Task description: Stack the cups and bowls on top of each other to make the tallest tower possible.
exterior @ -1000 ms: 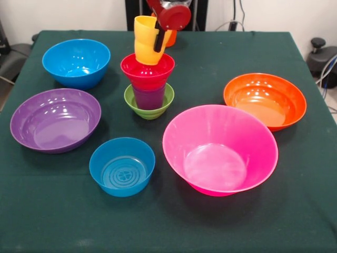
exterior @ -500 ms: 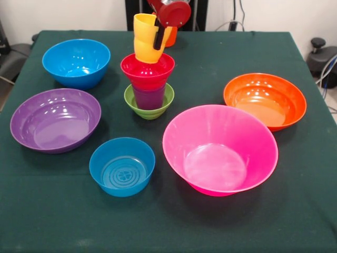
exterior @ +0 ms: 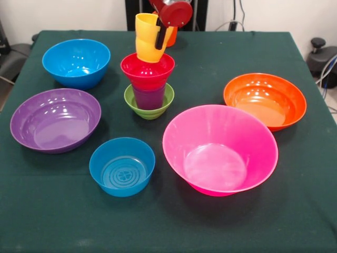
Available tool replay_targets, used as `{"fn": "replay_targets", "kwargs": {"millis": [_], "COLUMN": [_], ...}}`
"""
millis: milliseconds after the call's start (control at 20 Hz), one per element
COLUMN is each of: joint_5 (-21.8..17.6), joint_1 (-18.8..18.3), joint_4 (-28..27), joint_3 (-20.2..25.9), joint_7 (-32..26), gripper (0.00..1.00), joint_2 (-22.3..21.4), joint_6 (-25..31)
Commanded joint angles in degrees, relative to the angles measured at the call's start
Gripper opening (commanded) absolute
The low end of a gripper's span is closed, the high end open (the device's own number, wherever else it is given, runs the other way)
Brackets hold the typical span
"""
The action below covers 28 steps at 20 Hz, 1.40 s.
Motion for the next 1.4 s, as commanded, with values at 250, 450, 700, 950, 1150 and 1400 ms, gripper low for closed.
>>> {"fn": "replay_targets", "kwargs": {"millis": [250,450,700,950,1150,1400], "joint_5": [0.1,0.6,1.5,2.3,1.9,1.6], "joint_1": [1.9,2.2,1.3,0.7,0.6,-0.3], "joint_4": [2.3,2.4,4.1,5.6,5.6,6.2], "joint_3": [3.8,3.9,6.3,7.8,7.5,8.1], "joint_7": [8.3,9.1,8.8,8.8,7.8,6.5], "gripper": [0.00,0.00,0.00,0.00,0.00,0.00], "joint_2": [1.7,2.8,3.9,4.7,4.6,4.1], "joint_6": [-2.6,-3.4,-6.3,-9.0,-9.0,-8.9]}}
